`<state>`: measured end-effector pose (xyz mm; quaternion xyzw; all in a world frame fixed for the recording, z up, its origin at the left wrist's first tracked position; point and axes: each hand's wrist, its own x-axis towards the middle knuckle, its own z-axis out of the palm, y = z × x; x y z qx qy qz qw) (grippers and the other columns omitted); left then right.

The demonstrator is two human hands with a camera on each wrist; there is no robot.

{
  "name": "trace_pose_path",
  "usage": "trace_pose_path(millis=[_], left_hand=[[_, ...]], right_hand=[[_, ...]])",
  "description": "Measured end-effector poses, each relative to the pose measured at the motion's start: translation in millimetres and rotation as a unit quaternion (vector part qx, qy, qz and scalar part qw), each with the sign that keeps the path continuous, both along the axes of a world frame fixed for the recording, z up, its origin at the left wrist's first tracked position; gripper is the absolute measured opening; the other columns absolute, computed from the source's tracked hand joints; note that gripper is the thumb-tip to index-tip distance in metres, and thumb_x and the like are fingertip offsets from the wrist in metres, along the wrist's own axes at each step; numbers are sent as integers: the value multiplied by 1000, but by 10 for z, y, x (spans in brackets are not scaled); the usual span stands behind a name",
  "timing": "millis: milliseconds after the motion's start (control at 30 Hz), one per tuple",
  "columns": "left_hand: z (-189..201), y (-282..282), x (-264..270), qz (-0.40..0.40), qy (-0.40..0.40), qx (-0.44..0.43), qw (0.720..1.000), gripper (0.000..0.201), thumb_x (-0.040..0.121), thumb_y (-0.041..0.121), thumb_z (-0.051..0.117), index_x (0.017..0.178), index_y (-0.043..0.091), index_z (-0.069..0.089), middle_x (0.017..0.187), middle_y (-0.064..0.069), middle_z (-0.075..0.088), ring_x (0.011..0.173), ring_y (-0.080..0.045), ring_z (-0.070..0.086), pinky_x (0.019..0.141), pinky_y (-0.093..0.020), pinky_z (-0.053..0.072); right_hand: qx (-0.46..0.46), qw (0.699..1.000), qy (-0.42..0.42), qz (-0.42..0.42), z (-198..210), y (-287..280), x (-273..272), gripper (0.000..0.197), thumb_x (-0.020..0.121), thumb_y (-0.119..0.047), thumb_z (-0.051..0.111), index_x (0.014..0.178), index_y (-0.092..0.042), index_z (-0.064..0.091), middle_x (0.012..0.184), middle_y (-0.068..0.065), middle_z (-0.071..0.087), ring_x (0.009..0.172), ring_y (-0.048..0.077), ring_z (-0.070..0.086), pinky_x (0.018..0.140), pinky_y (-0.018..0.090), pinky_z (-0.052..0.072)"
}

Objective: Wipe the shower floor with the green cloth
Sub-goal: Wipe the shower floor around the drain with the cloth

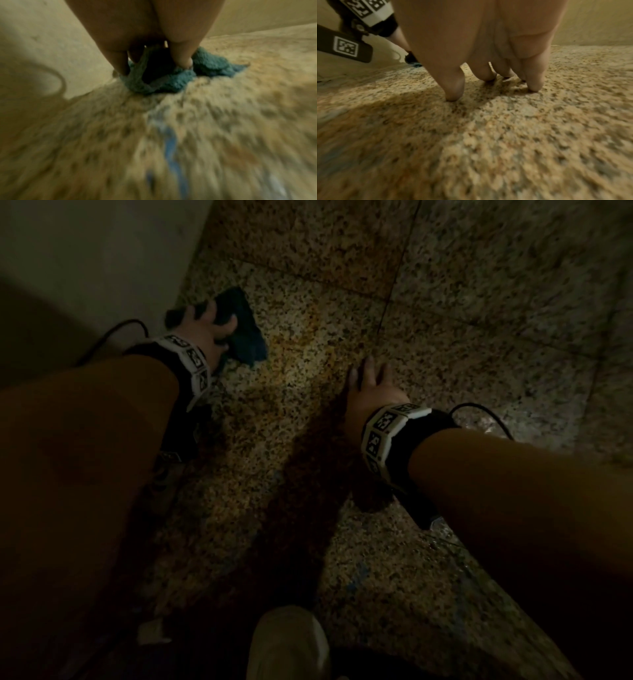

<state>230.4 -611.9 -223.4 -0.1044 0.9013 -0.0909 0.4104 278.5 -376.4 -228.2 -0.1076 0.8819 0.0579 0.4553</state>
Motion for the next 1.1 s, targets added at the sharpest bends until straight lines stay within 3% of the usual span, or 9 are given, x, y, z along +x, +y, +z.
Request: trace_pose_path(millis=[200, 300, 400, 500, 633, 733, 867, 1000, 1100], left_hand=[[11, 26, 487, -23, -12, -17, 1000, 54, 104, 20, 26, 152, 22, -1, 156, -8, -19, 143, -37, -11, 114, -46, 12], [23, -67, 760, 38, -23, 43, 998, 57, 103, 25, 31, 151, 30, 1, 157, -4, -17, 143, -38, -11, 115, -47, 11], [168, -42, 978, 84, -23, 51, 995, 69, 100, 34, 39, 149, 34, -10, 157, -3, -17, 143, -39, -8, 115, -51, 14], [378, 69, 1173, 111, 25, 75, 991, 80, 96, 43, 44, 149, 28, -13, 158, -7, -13, 143, -38, -5, 116, -47, 12], [630, 184, 1307, 112, 4, 48, 993, 70, 100, 39, 37, 151, 20, -6, 157, -9, -13, 145, -33, -1, 117, -40, 14], [759, 215, 1382, 118, 0, 34, 992, 67, 101, 29, 38, 151, 17, -5, 158, -10, -9, 145, -31, 1, 117, -37, 12], [756, 281, 1332, 102, -27, 20, 994, 69, 101, 31, 38, 151, 16, -7, 158, -10, -9, 145, -33, 1, 117, -37, 13], [493, 255, 1201, 94, -45, 14, 994, 73, 100, 40, 35, 150, 19, -13, 158, -8, -12, 145, -34, 0, 117, -42, 15], [205, 134, 1090, 61, 11, 26, 998, 73, 100, 38, 36, 150, 20, -13, 158, -6, -13, 145, -33, -1, 115, -46, 15]], right_hand=[[5, 999, 9, 40, 39, 53, 36, 82, 100, -36, 44, 148, -15, -19, 154, 11, -27, 143, 39, -13, 108, 48, 32], [20, 996, 3, 82, 158, 100, 58, 90, 97, -36, 50, 147, -15, -21, 154, 12, -27, 143, 39, -15, 112, 49, 23], [12, 993, -3, 114, 322, 150, 49, 80, 100, -39, 42, 150, -15, -15, 156, 11, -21, 144, 36, -11, 116, 50, 16], [-6, 989, 4, 147, 446, 177, 84, 73, 100, -34, 41, 152, -19, -9, 158, 6, -17, 145, 33, -9, 116, 51, 18], [-17, 979, 8, 205, 515, 216, 159, 71, 100, -32, 39, 152, -20, -9, 158, 4, -17, 146, 29, -9, 116, 48, 13], [-27, 977, -1, 209, 579, 242, 164, 70, 101, -34, 38, 151, -23, -8, 158, 3, -17, 146, 28, -8, 116, 48, 13], [-38, 982, -2, 186, 659, 309, 112, 73, 99, -27, 44, 152, -23, -7, 158, 2, -16, 146, 27, -9, 115, 48, 15], [-25, 991, -8, 130, 540, 342, 84, 79, 99, -22, 48, 150, -32, -12, 157, -4, -21, 145, 29, -12, 112, 52, 20], [-27, 996, -7, 82, 276, 337, 149, 76, 100, -28, 43, 148, -36, -15, 157, -5, -21, 145, 32, -14, 113, 54, 22]])
